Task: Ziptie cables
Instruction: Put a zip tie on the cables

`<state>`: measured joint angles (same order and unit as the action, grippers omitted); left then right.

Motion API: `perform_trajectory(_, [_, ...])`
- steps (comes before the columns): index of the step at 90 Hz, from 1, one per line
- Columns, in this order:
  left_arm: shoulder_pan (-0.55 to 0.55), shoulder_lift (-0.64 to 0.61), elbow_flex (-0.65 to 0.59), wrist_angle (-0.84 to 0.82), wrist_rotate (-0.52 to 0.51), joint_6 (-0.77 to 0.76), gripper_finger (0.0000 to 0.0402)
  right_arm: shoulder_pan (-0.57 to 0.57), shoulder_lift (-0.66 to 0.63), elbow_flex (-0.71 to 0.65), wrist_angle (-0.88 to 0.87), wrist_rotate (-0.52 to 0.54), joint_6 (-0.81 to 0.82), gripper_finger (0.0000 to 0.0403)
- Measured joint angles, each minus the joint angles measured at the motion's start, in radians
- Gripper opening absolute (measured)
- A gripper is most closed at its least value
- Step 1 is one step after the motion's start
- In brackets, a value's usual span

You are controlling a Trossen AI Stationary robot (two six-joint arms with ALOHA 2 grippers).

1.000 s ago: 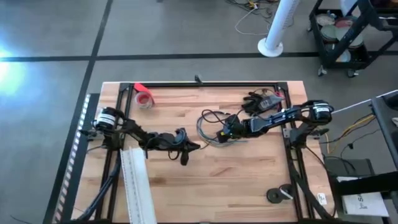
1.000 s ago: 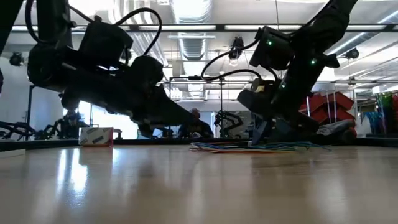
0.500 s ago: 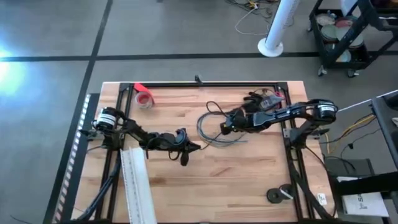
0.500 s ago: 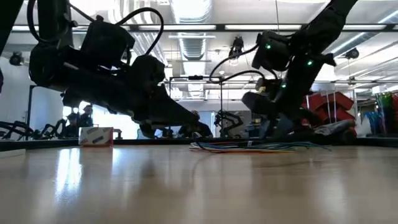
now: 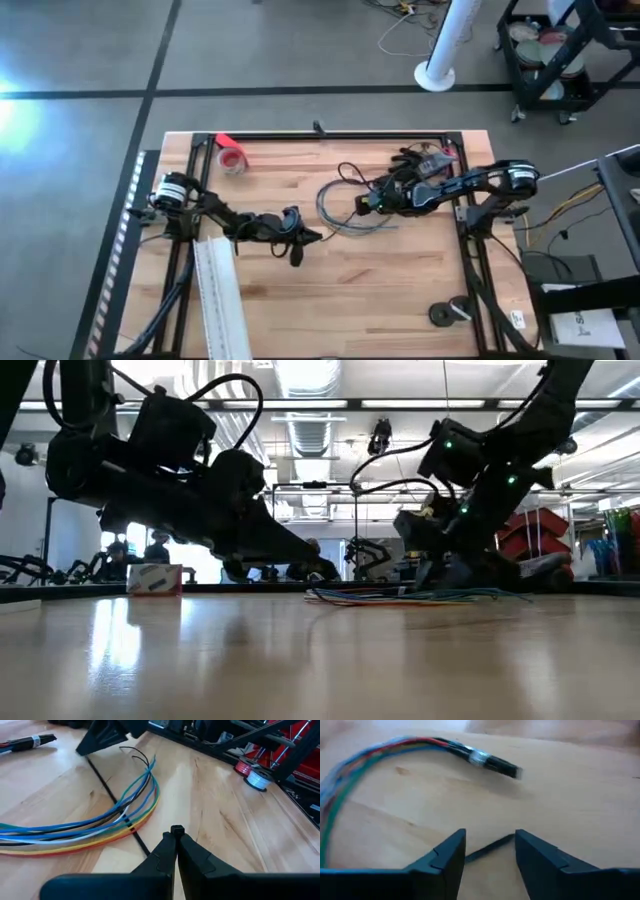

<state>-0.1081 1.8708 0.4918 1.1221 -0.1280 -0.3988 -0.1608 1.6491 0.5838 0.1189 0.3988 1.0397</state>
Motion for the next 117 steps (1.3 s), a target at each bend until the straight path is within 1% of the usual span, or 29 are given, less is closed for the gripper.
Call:
perform_trajectory(16, [0.0, 0.0, 0.0, 0.0, 0.0, 0.017, 0.0, 0.012, 0.013, -0.001, 0.099, -0.045, -0.019, 0.0133])
perform_trajectory(40, [0.0, -0.001, 0.0, 0.0, 0.0, 0.019, 0.0, 0.012, 0.015, 0.011, 0.14, -0.131, -0.018, 0.0114])
perform_trajectory(57, [0.0, -0.001, 0.0, 0.0, 0.0, 0.016, 0.0, 0.012, 0.015, 0.012, 0.131, -0.163, 0.02, 0.0105])
perform_trajectory(67, [0.001, -0.001, -0.001, -0.001, 0.0, 0.014, 0.0, 0.011, -0.01, 0.014, 0.072, -0.151, -0.002, 0.0108])
perform_trajectory(87, [0.0, -0.001, -0.001, -0.004, 0.0, 0.006, 0.0, -0.045, -0.126, 0.011, -0.134, -0.013, -0.076, 0.0121])
perform_trajectory(95, [0.0, -0.001, -0.001, -0.003, 0.0, 0.005, 0.0, -0.061, -0.134, 0.007, -0.145, -0.015, -0.1, 0.012])
perform_trajectory(108, [0.0, -0.001, -0.001, -0.004, 0.0, 0.005, 0.0, -0.06, -0.134, 0.007, -0.143, -0.015, -0.124, 0.0109])
perform_trajectory(117, [0.0, -0.001, -0.001, -0.004, -0.001, 0.005, 0.0, -0.06, -0.134, 0.007, -0.143, -0.063, -0.135, 0.0101])
